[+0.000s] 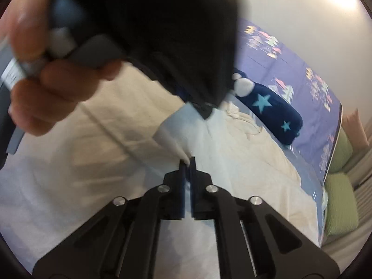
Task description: Fold small clothes
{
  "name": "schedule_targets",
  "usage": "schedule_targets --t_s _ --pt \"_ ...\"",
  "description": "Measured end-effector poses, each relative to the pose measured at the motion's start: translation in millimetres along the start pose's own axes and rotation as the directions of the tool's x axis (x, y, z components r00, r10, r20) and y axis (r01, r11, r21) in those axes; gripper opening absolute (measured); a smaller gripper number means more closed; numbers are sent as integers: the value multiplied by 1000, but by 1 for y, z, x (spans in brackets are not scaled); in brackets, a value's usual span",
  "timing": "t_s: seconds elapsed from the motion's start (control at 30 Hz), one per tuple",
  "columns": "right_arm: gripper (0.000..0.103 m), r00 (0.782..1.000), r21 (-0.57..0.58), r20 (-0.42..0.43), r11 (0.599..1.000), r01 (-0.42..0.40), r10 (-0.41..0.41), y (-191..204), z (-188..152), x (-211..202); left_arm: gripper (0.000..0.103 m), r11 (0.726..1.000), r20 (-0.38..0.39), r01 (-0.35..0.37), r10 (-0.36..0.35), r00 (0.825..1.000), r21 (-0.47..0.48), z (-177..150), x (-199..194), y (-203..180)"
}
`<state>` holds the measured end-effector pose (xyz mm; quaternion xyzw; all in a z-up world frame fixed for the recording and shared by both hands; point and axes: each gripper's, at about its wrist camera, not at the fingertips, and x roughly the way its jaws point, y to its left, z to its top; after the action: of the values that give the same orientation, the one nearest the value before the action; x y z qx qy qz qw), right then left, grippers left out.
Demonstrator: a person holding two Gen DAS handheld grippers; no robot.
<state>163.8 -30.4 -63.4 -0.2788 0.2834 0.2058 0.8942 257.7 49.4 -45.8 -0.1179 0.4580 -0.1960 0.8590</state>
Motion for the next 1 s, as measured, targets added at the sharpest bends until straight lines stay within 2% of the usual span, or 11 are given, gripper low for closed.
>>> schedule_targets --t_s 0.1,0.2,0.33,0.43,0.6,0.73,0.87,0.9,0.93,0.97,1.0 --pt "3 998 105 55 995 0 -6 -26 7 -17 6 999 42 12 -14 999 31 8 -15 -5" --pt "3 993 170 112 984 -53 35 -44 25 -33 6 998 99 8 -14 995 59 19 -38 -12" --pt "3 980 185 178 974 -127 94 -43 48 -45 6 995 173 -31 15 985 91 31 -75 -13" --pt "3 964 188 200 959 -211 173 -28 62 -42 6 989 201 -95 70 977 115 31 -97 -5" --pt "3 935 180 193 926 -333 299 6 80 -23 6 973 178 -214 197 964 86 18 -101 31" --pt "3 918 190 153 901 -391 366 27 86 -7 6 969 139 -245 240 961 18 5 -93 68" --pt "4 910 185 107 891 -414 401 42 87 5 7 964 95 -264 265 960 -20 -9 -83 94" --pt "9 910 182 84 892 -414 405 46 84 8 11 958 90 -286 287 954 -16 -11 -79 98" --pt "23 912 184 69 893 -411 405 48 81 9 24 947 93 -321 321 943 -15 -14 -76 100" --pt "32 915 189 58 896 -402 398 46 76 7 34 913 112 -408 408 906 -21 -17 -74 104" --pt "42 920 190 62 900 -392 388 43 72 3 50 888 137 -458 458 878 -33 -20 -75 107"
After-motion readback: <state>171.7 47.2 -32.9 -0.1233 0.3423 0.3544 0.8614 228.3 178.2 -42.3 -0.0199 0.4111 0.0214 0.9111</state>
